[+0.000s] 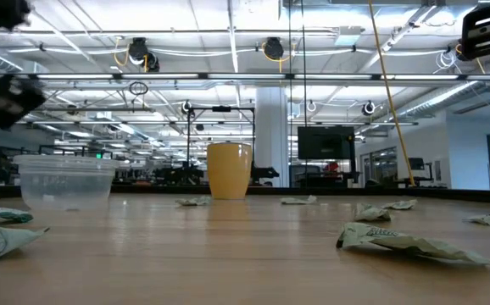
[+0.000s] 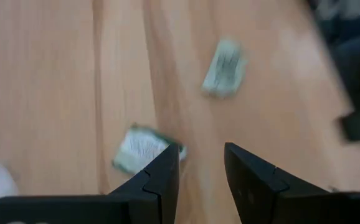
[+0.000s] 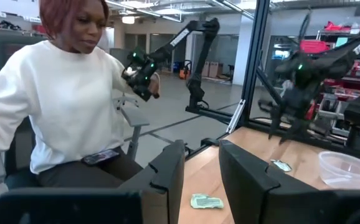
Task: Pick and place Stevia / Truvia into bins
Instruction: Put the dark green stevia packet into the container
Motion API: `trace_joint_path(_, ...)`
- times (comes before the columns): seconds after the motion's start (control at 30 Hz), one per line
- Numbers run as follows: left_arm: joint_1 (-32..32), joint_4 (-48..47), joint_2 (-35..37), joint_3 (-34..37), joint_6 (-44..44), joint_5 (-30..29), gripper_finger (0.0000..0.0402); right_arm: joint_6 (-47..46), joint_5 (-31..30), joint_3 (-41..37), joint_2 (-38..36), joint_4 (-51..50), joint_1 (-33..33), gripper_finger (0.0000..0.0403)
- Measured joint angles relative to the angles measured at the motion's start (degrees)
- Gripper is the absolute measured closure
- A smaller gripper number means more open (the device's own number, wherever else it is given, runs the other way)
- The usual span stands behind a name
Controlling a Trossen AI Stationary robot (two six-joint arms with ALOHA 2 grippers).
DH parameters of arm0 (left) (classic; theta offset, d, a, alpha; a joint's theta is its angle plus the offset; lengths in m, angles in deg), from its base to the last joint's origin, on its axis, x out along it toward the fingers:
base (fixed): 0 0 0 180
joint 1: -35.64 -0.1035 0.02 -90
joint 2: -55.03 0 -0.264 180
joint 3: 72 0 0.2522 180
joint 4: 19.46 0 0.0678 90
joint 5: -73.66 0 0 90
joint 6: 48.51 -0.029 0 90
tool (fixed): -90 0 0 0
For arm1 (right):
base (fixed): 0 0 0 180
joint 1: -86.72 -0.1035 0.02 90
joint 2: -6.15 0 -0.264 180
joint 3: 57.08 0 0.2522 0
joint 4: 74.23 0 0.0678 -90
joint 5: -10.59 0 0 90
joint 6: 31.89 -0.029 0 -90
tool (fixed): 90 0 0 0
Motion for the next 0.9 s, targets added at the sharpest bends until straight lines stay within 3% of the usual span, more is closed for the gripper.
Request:
trace_joint_path(0.2,-0.44,2.1,-7.39,0.0,2.92,-4.75,0.0271,0.01,-0.07,0.0,0.0,-0.04,0.0,0.0307)
trace_joint_path(0.57,-0.74,4.19,-13.45,-0.19,-0.2,-4.22,0.0273,1.24,-0.13,0.0,0.0,-0.04,0.0,0.0307)
trace_joint_path(0.67,-0.77,4.53,-13.98,-0.22,-0.08,-3.53,0.0298,1.04,-0.14,0.0,0.0,-0.04,0.0,0.0307)
trace_joint_path(0.83,-0.73,5.47,-10.22,-0.04,-0.1,-1.49,0.0381,1.33,-0.14,0.0,0.0,-0.04,0.0,0.0307)
trace_joint_path(0.9,-0.69,4.39,-7.44,-0.9,-1.3,-1.84,0.0391,1.56,-0.15,0.0,0.0,-0.04,0.0,0.0307)
